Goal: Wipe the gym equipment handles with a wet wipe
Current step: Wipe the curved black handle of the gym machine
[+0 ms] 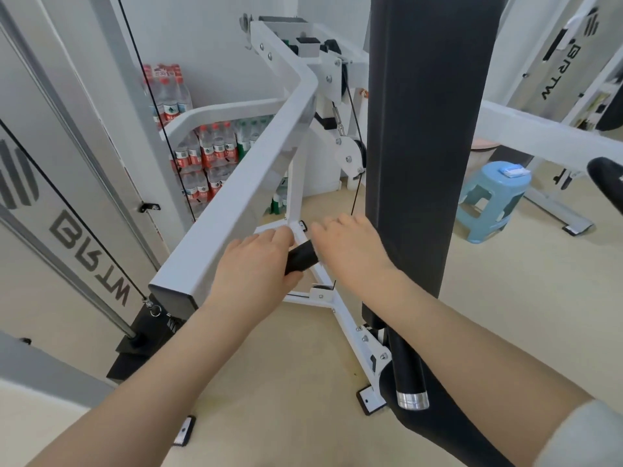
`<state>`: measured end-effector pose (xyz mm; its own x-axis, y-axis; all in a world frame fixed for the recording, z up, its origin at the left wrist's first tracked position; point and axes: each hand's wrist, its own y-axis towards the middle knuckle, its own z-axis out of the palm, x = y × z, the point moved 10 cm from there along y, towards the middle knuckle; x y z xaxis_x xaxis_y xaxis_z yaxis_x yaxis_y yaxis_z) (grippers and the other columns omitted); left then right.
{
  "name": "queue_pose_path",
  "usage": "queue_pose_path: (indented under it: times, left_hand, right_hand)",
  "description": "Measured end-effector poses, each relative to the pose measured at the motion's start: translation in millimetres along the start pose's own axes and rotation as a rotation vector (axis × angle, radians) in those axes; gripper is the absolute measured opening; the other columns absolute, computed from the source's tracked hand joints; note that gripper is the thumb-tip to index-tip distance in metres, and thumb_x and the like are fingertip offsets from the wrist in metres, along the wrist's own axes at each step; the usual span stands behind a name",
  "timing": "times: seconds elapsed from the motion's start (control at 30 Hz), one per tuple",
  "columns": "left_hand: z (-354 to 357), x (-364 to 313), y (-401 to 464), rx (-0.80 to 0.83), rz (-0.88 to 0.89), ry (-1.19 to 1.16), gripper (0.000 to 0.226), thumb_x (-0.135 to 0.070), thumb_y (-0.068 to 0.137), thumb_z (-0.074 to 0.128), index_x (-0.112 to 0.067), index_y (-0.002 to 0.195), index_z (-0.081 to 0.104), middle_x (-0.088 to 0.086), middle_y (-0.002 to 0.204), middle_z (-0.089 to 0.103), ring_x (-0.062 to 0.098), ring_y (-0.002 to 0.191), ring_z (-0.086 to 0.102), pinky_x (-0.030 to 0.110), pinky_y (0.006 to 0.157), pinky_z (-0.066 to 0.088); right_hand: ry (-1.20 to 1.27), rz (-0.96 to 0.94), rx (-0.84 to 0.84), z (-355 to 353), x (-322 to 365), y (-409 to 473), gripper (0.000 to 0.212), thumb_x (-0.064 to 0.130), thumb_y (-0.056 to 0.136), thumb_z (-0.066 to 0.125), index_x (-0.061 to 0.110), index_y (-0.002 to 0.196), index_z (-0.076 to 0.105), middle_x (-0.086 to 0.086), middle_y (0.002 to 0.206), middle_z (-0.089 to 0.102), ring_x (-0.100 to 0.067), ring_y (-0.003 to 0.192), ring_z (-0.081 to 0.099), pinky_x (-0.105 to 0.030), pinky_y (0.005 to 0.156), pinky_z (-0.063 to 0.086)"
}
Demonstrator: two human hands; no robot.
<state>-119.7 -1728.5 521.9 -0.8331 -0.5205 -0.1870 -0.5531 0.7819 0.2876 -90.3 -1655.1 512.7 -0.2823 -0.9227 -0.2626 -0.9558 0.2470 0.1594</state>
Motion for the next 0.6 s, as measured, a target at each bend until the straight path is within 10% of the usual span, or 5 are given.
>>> queue_pose_path:
  times: [0.13, 0.3, 0.47, 0.6]
  left_hand:
    - [-2, 24, -12, 0.110, -0.106, -0.012, 0.036, -0.030, 0.084, 0.061, -0.012, 0.108, 0.043, 0.003, 0.103, 0.063, 0.026, 0.092, 0.059, 0.038, 0.077, 0.049]
    - [6, 6, -13, 0.121, -0.047, 0.049, 0.045, -0.038, 0.084, 0.061, -0.019, 0.121, 0.044, -0.002, 0.117, 0.053, 0.022, 0.107, 0.050, 0.031, 0.085, 0.043]
    - [5, -44, -13, -0.092, 0.117, -0.209, 0.036, -0.017, 0.078, 0.069, -0.006, 0.112, 0.060, 0.010, 0.120, 0.057, 0.033, 0.105, 0.057, 0.036, 0.082, 0.045]
    - [19, -73, -20, -0.063, 0.145, -0.478, 0.029, -0.020, 0.087, 0.057, -0.011, 0.114, 0.059, 0.001, 0.124, 0.054, 0.012, 0.110, 0.051, 0.013, 0.089, 0.034]
  right_hand:
    - [-0.036, -0.366, 0.023, 2, 74, -2, 0.038, 0.003, 0.089, 0.042, 0.006, 0.127, 0.037, -0.007, 0.116, 0.055, -0.027, 0.109, 0.051, -0.034, 0.088, 0.034]
    - [0.046, -0.016, 0.119, 4, -29, 3, 0.025, 0.015, 0.088, 0.051, 0.012, 0.113, 0.048, -0.002, 0.096, 0.061, -0.023, 0.087, 0.058, -0.033, 0.077, 0.038]
    - [0.915, 0.297, 0.399, 47, -83, -45, 0.029, 0.039, 0.092, 0.050, 0.020, 0.113, 0.055, 0.004, 0.097, 0.058, -0.016, 0.098, 0.058, -0.028, 0.080, 0.045]
    - [1.478, 0.405, 0.459, 75, -81, -76, 0.030, 0.041, 0.099, 0.034, 0.026, 0.105, 0.059, 0.004, 0.095, 0.069, -0.010, 0.090, 0.066, -0.022, 0.077, 0.050]
